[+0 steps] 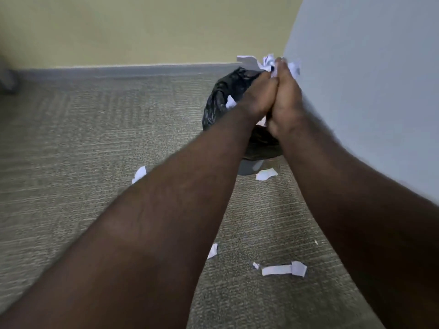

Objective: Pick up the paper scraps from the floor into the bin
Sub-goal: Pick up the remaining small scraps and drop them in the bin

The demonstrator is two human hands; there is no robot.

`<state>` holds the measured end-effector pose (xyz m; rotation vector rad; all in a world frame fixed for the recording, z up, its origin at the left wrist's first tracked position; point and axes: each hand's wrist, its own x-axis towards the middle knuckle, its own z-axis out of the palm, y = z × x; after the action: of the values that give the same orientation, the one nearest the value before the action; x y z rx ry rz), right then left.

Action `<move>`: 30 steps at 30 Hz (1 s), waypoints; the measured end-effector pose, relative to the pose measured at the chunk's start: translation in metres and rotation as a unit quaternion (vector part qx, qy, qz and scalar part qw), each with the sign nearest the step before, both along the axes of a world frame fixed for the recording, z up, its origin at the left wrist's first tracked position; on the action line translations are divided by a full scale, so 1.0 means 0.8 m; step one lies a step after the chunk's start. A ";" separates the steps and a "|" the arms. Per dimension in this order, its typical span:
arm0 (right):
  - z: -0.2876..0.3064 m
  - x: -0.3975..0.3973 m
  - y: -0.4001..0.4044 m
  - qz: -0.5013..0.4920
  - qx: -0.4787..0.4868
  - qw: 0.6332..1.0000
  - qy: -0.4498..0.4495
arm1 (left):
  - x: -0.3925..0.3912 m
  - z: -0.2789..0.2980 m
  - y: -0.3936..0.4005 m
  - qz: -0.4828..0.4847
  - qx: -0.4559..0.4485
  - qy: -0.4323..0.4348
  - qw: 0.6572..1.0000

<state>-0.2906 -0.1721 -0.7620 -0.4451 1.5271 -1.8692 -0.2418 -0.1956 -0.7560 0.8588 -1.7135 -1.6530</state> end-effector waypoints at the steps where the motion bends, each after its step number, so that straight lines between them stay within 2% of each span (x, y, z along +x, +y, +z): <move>1: -0.005 -0.007 -0.001 0.031 -0.021 0.999 -0.020 | -0.001 -0.001 -0.003 0.002 0.009 -0.004 1.000; 2: -0.005 -0.013 -0.004 0.008 0.027 1.000 0.000 | 0.001 0.001 -0.003 -0.004 0.035 -0.009 0.999; 6: -0.008 -0.017 -0.015 0.045 0.115 0.992 0.034 | 0.008 -0.001 -0.017 -0.019 0.194 0.026 0.981; 9: -0.006 -0.022 -0.013 0.084 0.133 0.987 0.031 | 0.010 -0.001 -0.030 0.013 0.223 0.038 0.974; 11: -0.006 -0.025 -0.014 0.093 0.159 0.980 0.071 | 0.012 0.000 -0.031 0.015 0.248 0.042 0.968; 14: 0.003 -0.031 -0.005 0.097 0.264 0.945 0.169 | 0.014 -0.001 -0.039 0.046 0.185 -0.058 0.980; 16: -0.001 -0.043 -0.006 0.091 0.295 0.930 0.200 | 0.017 0.003 -0.047 0.071 0.134 -0.108 0.983; 18: -0.003 -0.050 0.000 0.064 0.281 0.926 0.245 | 0.022 0.012 -0.050 0.072 0.096 -0.143 0.982; 21: 0.005 -0.058 0.013 -0.004 0.163 0.934 0.317 | 0.029 0.013 -0.061 0.151 0.002 -0.105 0.983; 24: 0.003 -0.086 0.052 -0.109 0.094 0.935 0.323 | 0.055 0.005 -0.061 0.259 -0.062 -0.016 0.964; 27: -0.037 -0.130 0.110 -0.179 0.124 0.926 0.309 | 0.103 -0.037 -0.063 0.346 -0.092 -0.007 0.934; 30: -0.097 -0.163 0.192 -0.197 0.237 0.906 0.290 | 0.148 -0.099 -0.060 0.385 -0.078 -0.086 0.916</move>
<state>-0.4213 -0.0183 -0.8392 -0.5148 2.5574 -1.6212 -0.1235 -0.2439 -0.8354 1.4008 -1.3177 -0.9173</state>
